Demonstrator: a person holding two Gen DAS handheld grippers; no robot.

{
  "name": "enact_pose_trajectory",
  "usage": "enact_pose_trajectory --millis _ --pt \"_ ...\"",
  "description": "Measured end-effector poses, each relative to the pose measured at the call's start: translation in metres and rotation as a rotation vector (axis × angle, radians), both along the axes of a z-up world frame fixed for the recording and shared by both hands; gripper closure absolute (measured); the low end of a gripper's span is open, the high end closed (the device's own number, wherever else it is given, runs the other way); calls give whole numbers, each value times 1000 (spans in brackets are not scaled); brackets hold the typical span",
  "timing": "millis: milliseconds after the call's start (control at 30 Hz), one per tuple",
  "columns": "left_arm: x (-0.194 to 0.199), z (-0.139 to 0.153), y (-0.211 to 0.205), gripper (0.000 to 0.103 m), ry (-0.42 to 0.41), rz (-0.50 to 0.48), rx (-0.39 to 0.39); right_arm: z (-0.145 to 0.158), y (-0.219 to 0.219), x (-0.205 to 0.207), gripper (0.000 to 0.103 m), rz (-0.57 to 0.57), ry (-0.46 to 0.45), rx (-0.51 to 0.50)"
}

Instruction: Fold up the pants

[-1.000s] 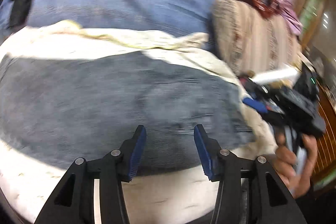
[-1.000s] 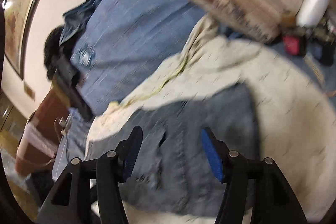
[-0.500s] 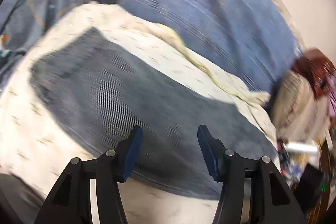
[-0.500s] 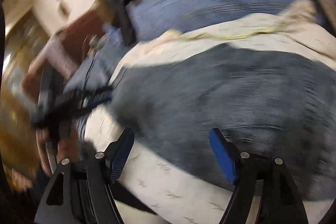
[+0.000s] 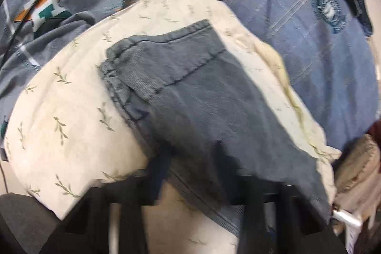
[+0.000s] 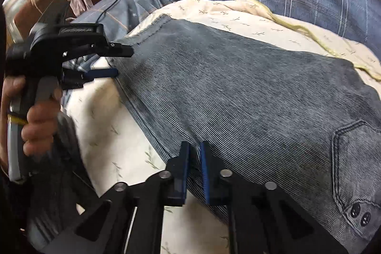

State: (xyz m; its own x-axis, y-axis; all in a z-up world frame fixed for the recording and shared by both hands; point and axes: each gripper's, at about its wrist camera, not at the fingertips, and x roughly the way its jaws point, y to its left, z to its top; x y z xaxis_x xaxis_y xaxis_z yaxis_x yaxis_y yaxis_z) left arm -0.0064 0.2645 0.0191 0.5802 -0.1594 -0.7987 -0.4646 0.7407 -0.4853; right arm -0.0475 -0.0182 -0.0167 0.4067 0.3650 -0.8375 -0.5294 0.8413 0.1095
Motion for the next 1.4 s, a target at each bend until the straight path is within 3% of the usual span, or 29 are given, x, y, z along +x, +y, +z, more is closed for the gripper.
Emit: enact_pose_trajectory --millis 133,300,367,467,533,633,667,700,733,833,967,1067,1133,1167,1200,1233,1367,1400 --pt "9 -2 -6 96 15 -3 12 12 -3 -6 102 5 -33 15" --pt "-9 23 -11 100 -103 -2 62 15 -1 -9 102 12 -29 40" --pt "-11 19 -13 100 -73 -1 81 22 -2 -14 102 17 -43 49" --pt "-2 -2 -12 97 42 0 53 -3 2 -10 102 13 16 -3" --pt "-3 -1 -9 97 31 3 27 -10 -1 -10 101 3 21 20" --pt "-12 19 0 92 -44 47 66 4 -5 -9 72 7 48 112" --pt "-16 25 6 83 -52 78 78 10 -6 -11 56 -1 27 128" --pt "-19 29 13 71 -57 102 63 17 -5 -12 53 -4 12 139" --pt "-19 31 20 67 -56 117 40 23 -2 -12 53 8 8 152" --pt "-18 34 41 65 -19 151 19 30 8 -5 49 36 13 181" --pt "3 21 62 64 93 157 -2 22 45 20 47 87 25 171" --pt "14 10 73 64 102 179 8 12 75 35 49 115 32 155" --pt "14 5 79 66 83 203 -53 1 98 45 53 136 56 137" --pt "15 3 80 66 69 220 -48 -6 106 48 66 140 63 113" --pt "18 0 81 77 76 227 -38 -12 113 51 93 137 73 83" --pt "19 -1 80 81 76 218 -43 -20 119 52 103 135 94 56" --pt "8 13 79 86 -21 226 -22 -23 120 45 102 146 86 71" --pt "7 11 79 85 -5 234 -7 -21 117 45 100 152 102 103"
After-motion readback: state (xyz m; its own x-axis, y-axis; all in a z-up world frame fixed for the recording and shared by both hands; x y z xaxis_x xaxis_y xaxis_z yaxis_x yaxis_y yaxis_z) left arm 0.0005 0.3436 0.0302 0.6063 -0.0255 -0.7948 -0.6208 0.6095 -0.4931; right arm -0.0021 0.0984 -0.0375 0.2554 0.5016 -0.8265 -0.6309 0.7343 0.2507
